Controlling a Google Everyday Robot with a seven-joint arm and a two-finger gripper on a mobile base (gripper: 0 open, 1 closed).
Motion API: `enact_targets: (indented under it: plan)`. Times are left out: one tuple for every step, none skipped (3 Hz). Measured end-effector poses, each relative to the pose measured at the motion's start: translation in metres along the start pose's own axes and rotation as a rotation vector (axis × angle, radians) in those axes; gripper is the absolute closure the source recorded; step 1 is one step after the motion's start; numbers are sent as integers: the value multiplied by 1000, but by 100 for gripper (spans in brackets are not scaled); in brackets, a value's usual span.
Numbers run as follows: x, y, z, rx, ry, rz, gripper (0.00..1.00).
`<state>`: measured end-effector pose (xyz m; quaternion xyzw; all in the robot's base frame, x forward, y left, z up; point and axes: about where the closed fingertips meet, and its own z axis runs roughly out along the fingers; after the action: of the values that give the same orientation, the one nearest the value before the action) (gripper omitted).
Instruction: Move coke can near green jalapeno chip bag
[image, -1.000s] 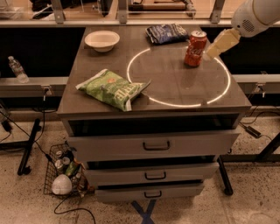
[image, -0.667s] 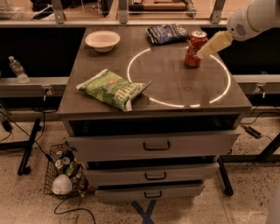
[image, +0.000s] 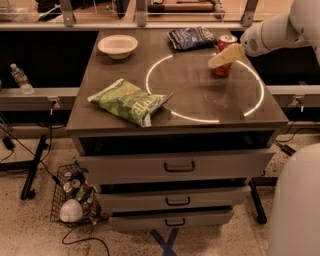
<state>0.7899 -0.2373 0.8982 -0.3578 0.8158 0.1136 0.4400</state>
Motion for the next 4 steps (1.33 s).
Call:
enact_targets:
  plan:
    - [-2,-4,19,-25,-60,57,18]
    - [-12,10,18,-85,-114,75,49]
    - [-21,33,9,-152,-139,78,72]
    - [-42,81,-12,-272,-200,53,96]
